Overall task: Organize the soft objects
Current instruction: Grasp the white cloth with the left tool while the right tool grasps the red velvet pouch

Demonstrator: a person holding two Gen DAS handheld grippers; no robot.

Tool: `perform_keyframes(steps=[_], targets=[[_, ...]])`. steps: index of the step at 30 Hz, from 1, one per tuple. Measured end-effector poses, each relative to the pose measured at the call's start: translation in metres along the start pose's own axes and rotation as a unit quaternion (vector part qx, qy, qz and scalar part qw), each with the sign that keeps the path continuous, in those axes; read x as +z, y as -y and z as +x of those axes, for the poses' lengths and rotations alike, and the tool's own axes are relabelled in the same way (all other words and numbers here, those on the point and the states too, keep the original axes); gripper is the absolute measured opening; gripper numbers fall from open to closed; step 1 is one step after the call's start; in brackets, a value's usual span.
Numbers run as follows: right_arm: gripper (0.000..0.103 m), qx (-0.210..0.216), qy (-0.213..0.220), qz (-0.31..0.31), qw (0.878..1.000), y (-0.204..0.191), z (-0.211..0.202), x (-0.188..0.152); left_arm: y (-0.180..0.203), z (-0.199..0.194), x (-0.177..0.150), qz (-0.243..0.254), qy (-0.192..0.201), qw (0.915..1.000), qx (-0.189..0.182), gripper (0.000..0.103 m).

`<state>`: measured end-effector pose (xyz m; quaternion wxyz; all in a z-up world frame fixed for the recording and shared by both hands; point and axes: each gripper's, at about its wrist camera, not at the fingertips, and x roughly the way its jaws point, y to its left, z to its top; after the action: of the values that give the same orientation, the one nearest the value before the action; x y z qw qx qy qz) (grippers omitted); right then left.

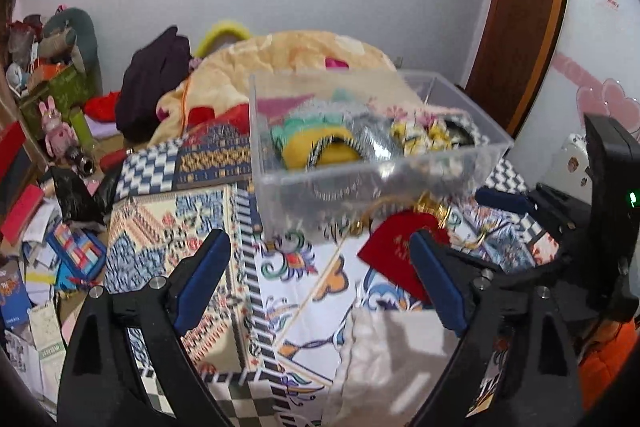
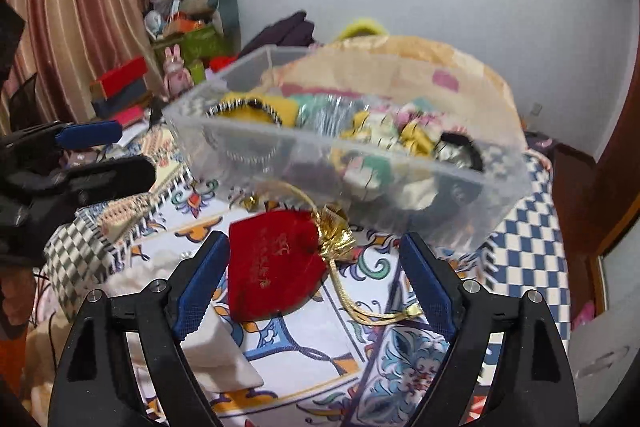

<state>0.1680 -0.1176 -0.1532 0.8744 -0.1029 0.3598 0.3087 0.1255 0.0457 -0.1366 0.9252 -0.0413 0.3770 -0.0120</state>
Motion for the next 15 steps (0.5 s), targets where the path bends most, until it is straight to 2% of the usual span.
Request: perform_keyframes(steps=[5,8,10,13,15], targets=[[0.085,0.006,-0.032,0.007,0.999,0.004,0.024,0.008,-0.006,0.006,-0.012,-0.012,-0.017,0.9998,-0.003,0.091],[0.081,0.018,-0.048,0.014,0.999,0.004,0.031,0.011,-0.008,0.009,-0.018,-0.017,-0.028,0.9994,-0.007,0.091],[0.072,0.014,-0.049,0.008,0.999,0.002,0.03,0.009,-0.008,0.011,-0.023,-0.018,-0.036,0.9992,-0.01,0.091],[0.054,0.01,-0.045,-0.006,0.999,-0.004,0.027,0.006,-0.006,0.012,-0.029,-0.017,-0.043,0.9989,-0.01,0.091],[0.047,0.006,-0.041,-0.008,0.999,-0.005,0.024,0.001,-0.004,0.013,-0.033,-0.018,-0.049,0.9986,-0.014,0.091]])
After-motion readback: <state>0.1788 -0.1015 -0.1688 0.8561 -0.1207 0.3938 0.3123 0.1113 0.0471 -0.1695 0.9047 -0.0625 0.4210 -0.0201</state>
